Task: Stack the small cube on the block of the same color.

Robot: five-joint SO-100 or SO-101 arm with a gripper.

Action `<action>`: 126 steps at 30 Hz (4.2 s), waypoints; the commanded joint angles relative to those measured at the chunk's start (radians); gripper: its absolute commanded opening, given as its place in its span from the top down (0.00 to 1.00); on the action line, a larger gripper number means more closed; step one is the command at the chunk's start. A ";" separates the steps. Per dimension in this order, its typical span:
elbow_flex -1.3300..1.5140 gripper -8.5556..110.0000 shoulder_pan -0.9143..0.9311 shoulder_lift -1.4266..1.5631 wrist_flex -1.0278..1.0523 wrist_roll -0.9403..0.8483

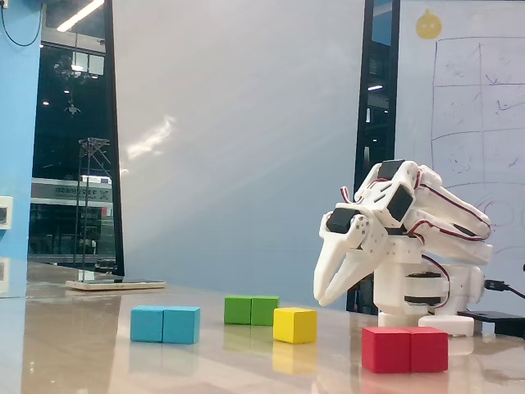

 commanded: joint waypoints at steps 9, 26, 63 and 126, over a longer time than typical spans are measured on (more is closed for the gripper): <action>-0.011 0.93 0.012 0.031 0.003 -0.002; -0.011 0.93 0.012 0.031 0.003 -0.002; -1.071 0.92 0.002 -1.002 -0.054 -0.003; -1.494 0.93 0.190 -1.600 0.316 0.002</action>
